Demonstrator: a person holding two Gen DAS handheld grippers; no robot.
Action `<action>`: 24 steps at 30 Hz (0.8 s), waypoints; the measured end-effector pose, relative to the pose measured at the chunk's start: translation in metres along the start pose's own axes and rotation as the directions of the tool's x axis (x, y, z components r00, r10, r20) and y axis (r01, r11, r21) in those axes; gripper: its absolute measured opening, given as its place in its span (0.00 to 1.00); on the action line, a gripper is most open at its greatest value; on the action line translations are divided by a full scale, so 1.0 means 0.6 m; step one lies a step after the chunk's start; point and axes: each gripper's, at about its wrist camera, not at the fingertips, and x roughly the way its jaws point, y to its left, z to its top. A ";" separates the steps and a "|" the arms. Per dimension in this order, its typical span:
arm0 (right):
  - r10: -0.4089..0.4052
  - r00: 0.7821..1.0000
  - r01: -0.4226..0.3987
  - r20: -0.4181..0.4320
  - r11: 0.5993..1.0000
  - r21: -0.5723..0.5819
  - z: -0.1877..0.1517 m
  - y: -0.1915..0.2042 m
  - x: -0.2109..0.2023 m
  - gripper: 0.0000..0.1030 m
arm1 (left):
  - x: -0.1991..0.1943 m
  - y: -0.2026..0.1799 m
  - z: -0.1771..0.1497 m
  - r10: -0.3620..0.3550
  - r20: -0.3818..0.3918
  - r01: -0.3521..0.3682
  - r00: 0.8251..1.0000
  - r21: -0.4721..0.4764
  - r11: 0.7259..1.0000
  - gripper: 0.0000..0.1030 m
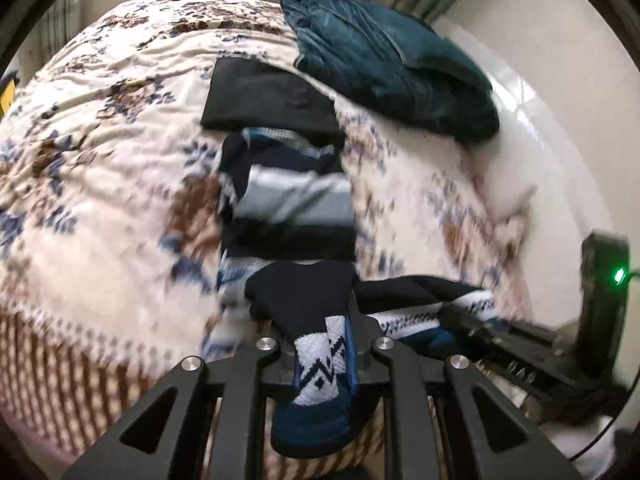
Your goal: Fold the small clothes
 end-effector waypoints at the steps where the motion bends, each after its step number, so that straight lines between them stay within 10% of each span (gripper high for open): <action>1: 0.006 1.000 -0.006 0.017 1.000 0.007 0.035 -0.005 0.007 0.15 | 0.014 0.003 0.034 -0.010 0.008 0.010 1.000 -0.013 1.000 0.13; 13: 0.037 0.998 -0.039 0.050 0.998 0.047 0.387 -0.048 0.224 0.15 | 0.269 0.114 0.312 0.020 -0.023 -0.022 1.000 -0.106 0.994 0.13; 19: 0.168 0.982 -0.152 -0.083 0.973 0.174 0.497 -0.099 0.384 0.21 | 0.382 0.200 0.338 0.019 -0.129 -0.053 0.991 -0.266 0.963 0.22; 21: 0.222 0.971 -0.195 -0.088 0.951 0.241 0.501 -0.128 0.405 0.41 | 0.379 0.219 0.323 -0.012 -0.109 -0.024 0.994 -0.318 0.948 0.25; 24: 0.221 0.974 -0.201 -0.045 0.940 0.277 0.489 -0.171 0.396 0.69 | 0.363 0.241 0.299 -0.060 -0.085 0.023 0.995 -0.381 0.924 0.79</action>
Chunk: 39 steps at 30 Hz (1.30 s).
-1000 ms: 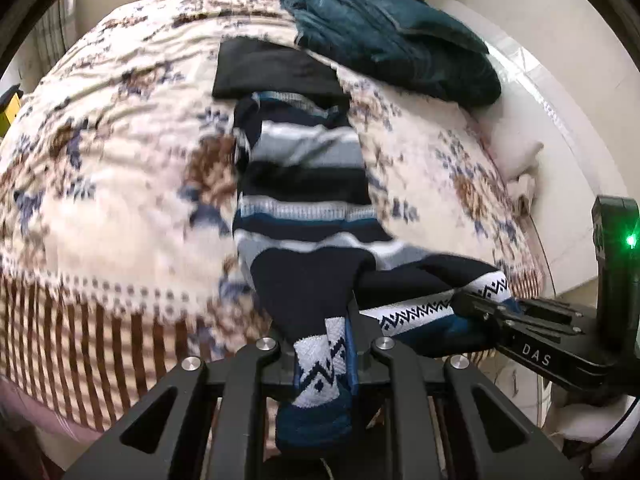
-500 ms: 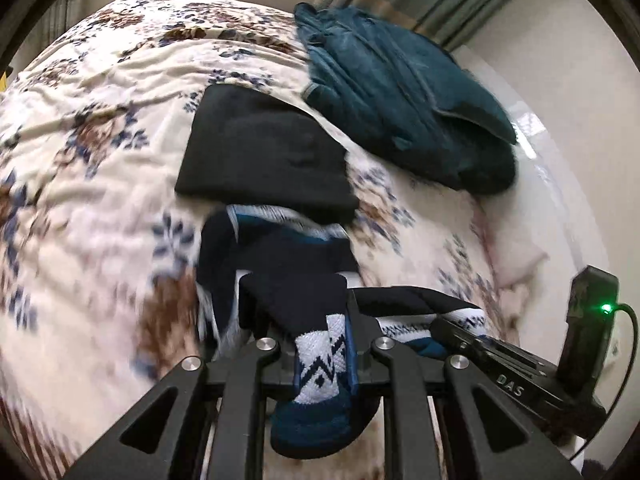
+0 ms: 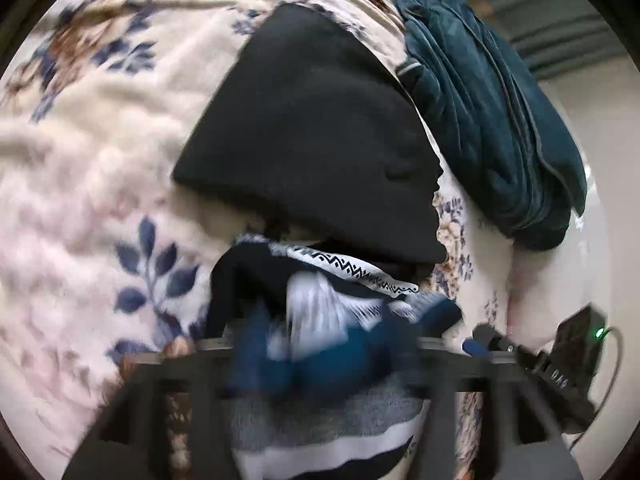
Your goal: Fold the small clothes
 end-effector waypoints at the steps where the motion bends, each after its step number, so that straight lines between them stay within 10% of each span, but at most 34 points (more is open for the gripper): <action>1: -0.005 1.000 0.005 -0.003 1.000 -0.001 -0.006 -0.009 -0.003 0.69 | -0.010 0.009 -0.006 0.010 0.003 -0.010 1.000 -0.019 1.000 0.85; 10: 0.054 0.988 -0.048 -0.147 0.998 0.047 -0.140 -0.109 0.014 0.73 | -0.104 0.098 -0.140 0.050 0.110 -0.032 0.993 -0.159 0.987 0.85; 18: 0.237 0.946 -0.210 -0.220 0.968 0.140 -0.195 -0.144 0.105 0.75 | -0.005 0.157 -0.320 -0.143 0.157 0.199 0.977 -0.448 0.872 0.85; 22: 0.309 0.925 -0.285 -0.223 0.949 0.132 -0.177 -0.139 0.130 0.75 | 0.050 0.144 -0.339 -0.229 0.241 0.320 0.943 -0.470 0.823 0.85; 33: 0.391 0.869 -0.380 -0.305 0.920 0.096 -0.084 -0.125 0.229 0.77 | 0.078 0.136 -0.318 -0.162 0.370 0.353 0.915 -0.539 0.765 0.86; 36: 0.430 0.857 -0.407 -0.285 0.903 0.138 -0.079 -0.123 0.246 0.76 | 0.070 0.138 -0.321 -0.129 0.431 0.376 0.893 -0.557 0.741 0.68; 39: 0.419 0.863 -0.404 -0.282 0.908 0.111 -0.088 -0.108 0.254 0.43 | 0.055 0.155 -0.327 -0.112 0.451 0.377 0.885 -0.555 0.741 0.52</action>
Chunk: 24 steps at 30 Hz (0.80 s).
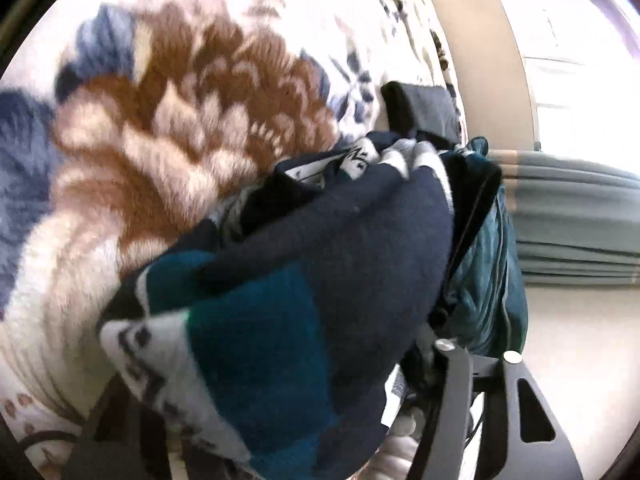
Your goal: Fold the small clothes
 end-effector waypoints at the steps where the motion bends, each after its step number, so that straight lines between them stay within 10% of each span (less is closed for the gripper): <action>1: 0.001 1.000 -0.001 0.006 1.000 0.000 0.002 -0.001 -0.002 0.39 | -0.005 -0.006 0.004 0.008 0.002 -0.009 1.000 0.018 1.000 0.49; 12: 0.028 0.993 -0.037 0.112 0.997 0.073 -0.194 0.002 -0.040 0.29 | -0.035 -0.088 0.110 0.136 -0.164 -0.076 0.977 0.328 0.942 0.47; 19: -0.036 0.982 0.008 0.185 0.989 0.148 -0.379 0.063 0.029 0.30 | -0.010 -0.094 0.200 0.372 -0.275 -0.157 0.887 0.577 0.802 0.52; 24: -0.166 0.975 0.139 0.149 0.975 0.176 -0.393 0.067 0.070 0.49 | -0.012 -0.092 0.185 0.431 -0.285 -0.178 0.856 0.621 0.763 0.55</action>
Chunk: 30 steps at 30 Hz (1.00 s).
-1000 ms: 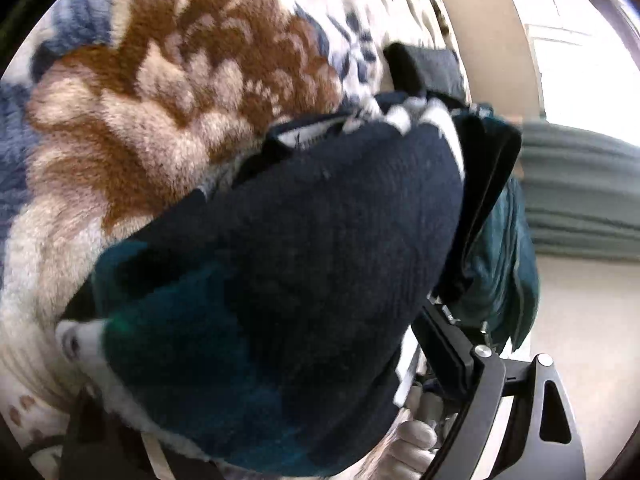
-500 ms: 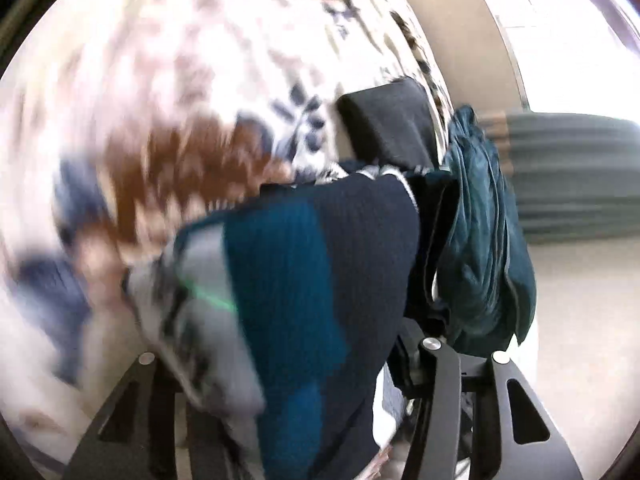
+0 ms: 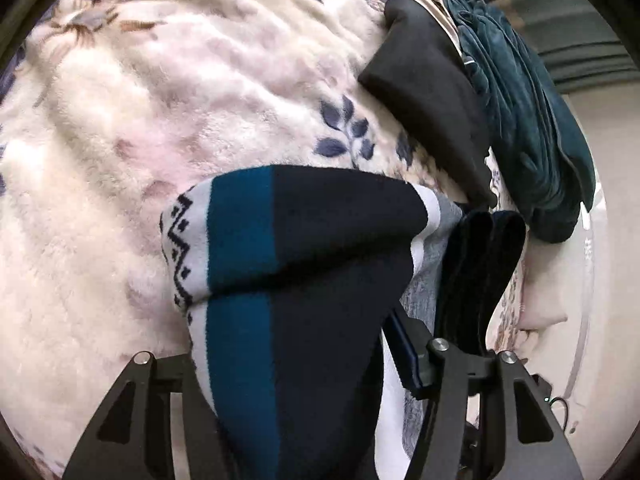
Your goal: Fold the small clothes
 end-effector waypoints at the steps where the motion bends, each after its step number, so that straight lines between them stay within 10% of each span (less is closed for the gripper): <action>1: -0.037 0.999 0.037 -0.002 0.999 -0.020 0.002 0.006 -0.003 0.58 | -0.005 -0.011 -0.007 0.028 0.005 -0.028 1.000 0.004 1.000 0.58; 7: -0.318 0.946 0.324 0.066 0.921 -0.214 -0.009 0.043 -0.118 0.66 | -0.074 -0.056 -0.083 0.264 0.115 -0.265 0.958 -0.003 0.964 0.85; 13: -0.391 0.897 0.442 0.206 0.796 -0.414 0.058 0.203 -0.146 0.68 | -0.067 -0.030 -0.131 0.439 0.103 -0.437 0.893 -0.042 0.899 0.85; 19: -0.483 0.855 0.484 0.189 0.615 -0.623 0.126 0.299 0.030 0.69 | -0.036 0.003 -0.130 0.413 0.078 -0.407 0.908 -0.077 0.910 0.85; 26: -0.597 0.772 0.636 0.217 0.725 -0.264 0.288 0.190 -0.014 0.70 | -0.046 0.013 -0.085 0.354 0.114 -0.343 0.928 -0.106 0.933 0.85; 30: -0.573 0.784 0.617 0.240 0.761 -0.198 0.310 0.168 -0.082 0.70 | -0.045 0.021 -0.028 0.320 0.126 -0.307 0.939 -0.115 0.945 0.85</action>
